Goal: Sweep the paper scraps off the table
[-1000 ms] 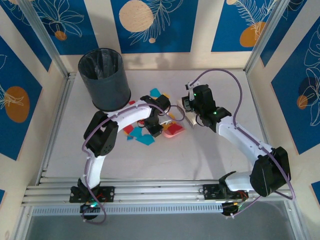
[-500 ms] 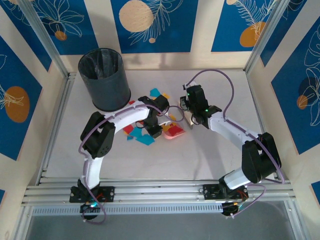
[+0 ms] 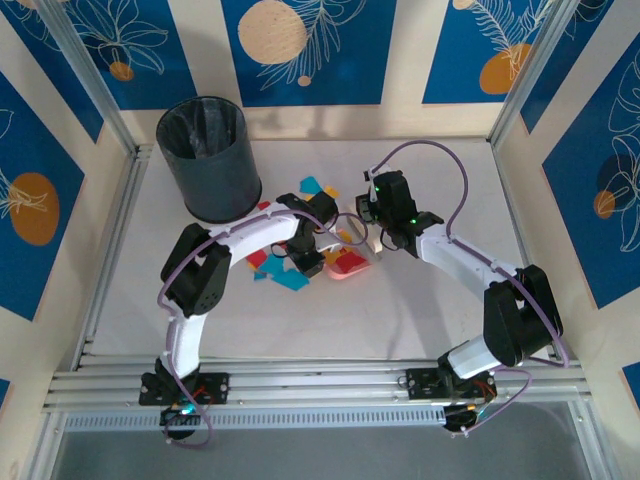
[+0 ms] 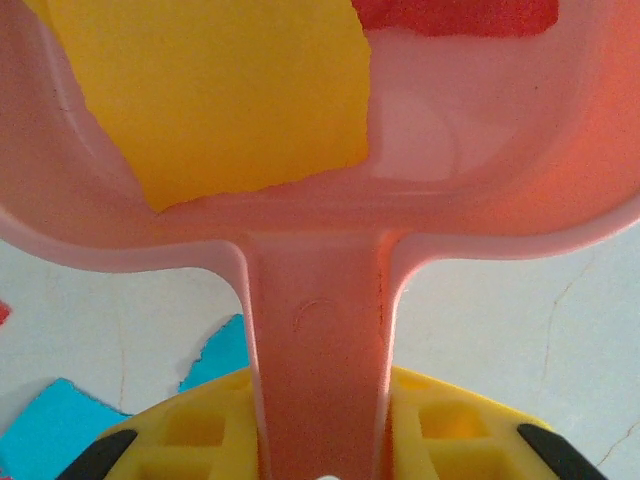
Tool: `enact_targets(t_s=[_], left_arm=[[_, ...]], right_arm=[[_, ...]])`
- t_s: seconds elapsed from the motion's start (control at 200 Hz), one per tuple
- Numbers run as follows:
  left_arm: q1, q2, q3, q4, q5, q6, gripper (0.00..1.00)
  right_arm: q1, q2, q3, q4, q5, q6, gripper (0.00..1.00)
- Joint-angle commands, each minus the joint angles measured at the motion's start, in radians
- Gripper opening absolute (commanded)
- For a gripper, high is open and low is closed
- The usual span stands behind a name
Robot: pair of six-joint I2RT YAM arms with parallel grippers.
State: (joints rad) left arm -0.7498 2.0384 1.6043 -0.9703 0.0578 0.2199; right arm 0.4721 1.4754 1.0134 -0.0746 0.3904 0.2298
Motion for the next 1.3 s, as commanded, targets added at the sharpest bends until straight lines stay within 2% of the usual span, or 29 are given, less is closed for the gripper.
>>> enact_targets(t_s=[0.0,0.42,0.84,1.045,1.29], left_arm=[[0.008,0.003,-0.008,-0.008,-0.006,0.014,0.0],[0.008,0.006,-0.004,-0.001,-0.013,0.007,0.0],[0.009,-0.047,-0.066,0.056,-0.028,-0.001,0.0],[0.01,-0.098,-0.12,0.119,-0.033,-0.022,0.0],[0.038,-0.232,-0.193,0.227,0.043,-0.069,0.0]], right_arm=[[0.01,-0.019,0.005,-0.056,-0.059,0.041,0.0],[0.008,-0.075,0.023,-0.102,-0.097,0.069,0.0],[0.003,-0.163,-0.02,-0.038,0.078,0.098,0.0],[-0.008,-0.189,-0.037,-0.067,0.194,0.091,0.0],[-0.043,-0.229,-0.066,-0.097,0.222,0.114,0.0]])
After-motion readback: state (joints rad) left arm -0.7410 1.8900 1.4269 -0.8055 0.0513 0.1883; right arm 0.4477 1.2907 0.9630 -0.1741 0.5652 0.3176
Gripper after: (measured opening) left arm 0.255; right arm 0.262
